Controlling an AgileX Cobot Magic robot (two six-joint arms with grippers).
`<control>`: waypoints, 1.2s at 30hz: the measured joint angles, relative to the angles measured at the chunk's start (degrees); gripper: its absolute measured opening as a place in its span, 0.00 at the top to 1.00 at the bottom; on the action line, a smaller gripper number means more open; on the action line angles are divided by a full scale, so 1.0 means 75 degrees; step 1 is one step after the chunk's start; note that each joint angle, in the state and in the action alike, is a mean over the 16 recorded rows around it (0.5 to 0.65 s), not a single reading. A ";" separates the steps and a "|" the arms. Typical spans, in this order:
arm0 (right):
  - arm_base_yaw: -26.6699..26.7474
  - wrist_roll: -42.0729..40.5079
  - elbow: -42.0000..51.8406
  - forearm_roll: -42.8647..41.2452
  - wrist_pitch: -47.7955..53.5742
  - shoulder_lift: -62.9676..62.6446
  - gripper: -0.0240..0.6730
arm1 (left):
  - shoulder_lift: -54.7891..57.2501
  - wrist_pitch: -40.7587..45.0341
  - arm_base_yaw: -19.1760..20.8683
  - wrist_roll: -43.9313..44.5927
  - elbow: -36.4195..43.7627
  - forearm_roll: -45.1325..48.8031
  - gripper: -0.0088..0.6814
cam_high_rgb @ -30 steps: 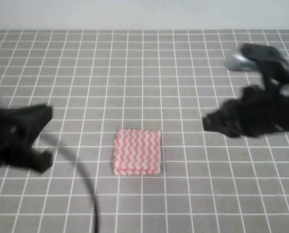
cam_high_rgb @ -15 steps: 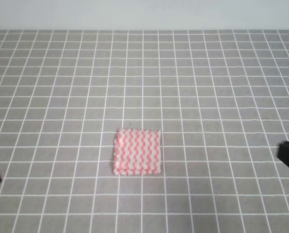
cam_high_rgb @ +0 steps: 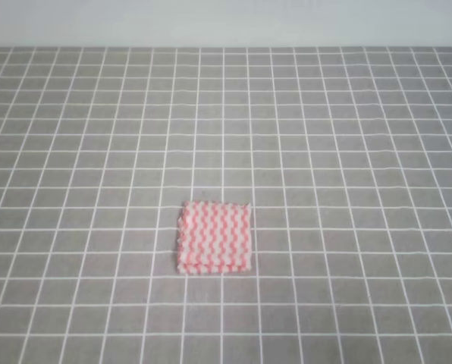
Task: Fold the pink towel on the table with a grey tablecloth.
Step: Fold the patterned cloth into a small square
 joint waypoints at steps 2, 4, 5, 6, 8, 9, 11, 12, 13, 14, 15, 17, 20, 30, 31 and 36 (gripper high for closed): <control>0.0000 -0.0202 0.0101 0.0044 -0.0092 -0.0062 0.99 | 0.0001 -0.0079 0.0000 0.0000 0.0044 -0.0002 0.99; 0.0000 -0.0377 0.0172 0.0059 -0.0090 -0.0085 0.99 | 0.0008 -0.0061 -0.0001 0.0001 0.0053 -0.0002 0.99; 0.0000 -0.0464 0.0204 0.0067 -0.0090 -0.0084 0.99 | 0.0008 -0.0049 -0.0001 0.0001 0.0053 -0.0002 0.99; 0.0000 -0.0530 0.0234 0.0081 -0.0060 -0.0092 0.99 | 0.0008 -0.0035 -0.0001 0.0001 0.0053 -0.0002 0.99; -0.0002 -0.0617 0.0283 0.0085 -0.0008 -0.0092 0.99 | 0.0016 0.0001 0.0000 0.0003 0.0044 -0.0003 0.99; -0.0003 -0.0636 0.0303 0.0063 -0.0001 -0.0092 0.99 | 0.0023 0.0016 0.0000 0.0004 0.0034 -0.0003 0.99; -0.0005 -0.0652 0.0337 -0.0022 -0.0018 -0.0084 0.99 | 0.0038 0.0035 0.0001 0.0006 0.0016 -0.0004 0.99; -0.0006 -0.0656 0.0350 -0.0070 -0.0040 -0.0076 0.99 | 0.0038 0.0036 0.0001 0.0006 0.0016 -0.0004 0.99; -0.0007 -0.0657 0.0363 -0.0113 -0.0063 -0.0076 0.99 | 0.0031 0.0036 0.0000 0.0006 0.0025 -0.0004 0.99; -0.0009 -0.0658 0.0377 -0.0167 -0.0090 -0.0089 0.99 | 0.0031 0.0036 0.0000 0.0006 0.0025 -0.0004 0.99; -0.0015 -0.0658 0.0393 -0.0225 -0.0127 -0.0109 0.99 | 0.0038 0.0036 0.0001 0.0005 0.0025 -0.0004 0.99; -0.0064 -0.0660 0.0444 -0.0351 -0.0232 -0.0183 0.99 | 0.0038 0.0036 0.0001 0.0005 0.0025 -0.0004 0.99; -0.0252 -0.0662 0.0586 -0.0499 -0.0421 -0.0407 0.99 | 0.0031 0.0036 0.0000 0.0004 0.0025 -0.0004 0.99; -0.1756 -0.0650 0.1516 -0.0359 -0.0787 -0.2093 0.99 | 0.0001 -0.0006 -0.0001 -0.0003 0.0063 -0.0002 0.99; -0.1923 -0.0650 0.1605 -0.0307 -0.0783 -0.2269 0.99 | 0.0001 -0.0006 -0.0001 -0.0003 0.0063 -0.0002 0.99; -0.2550 -0.0649 0.1920 -0.0068 -0.0686 -0.2939 0.99 | -0.0007 -0.0032 -0.0001 -0.0007 0.0091 -0.0001 0.99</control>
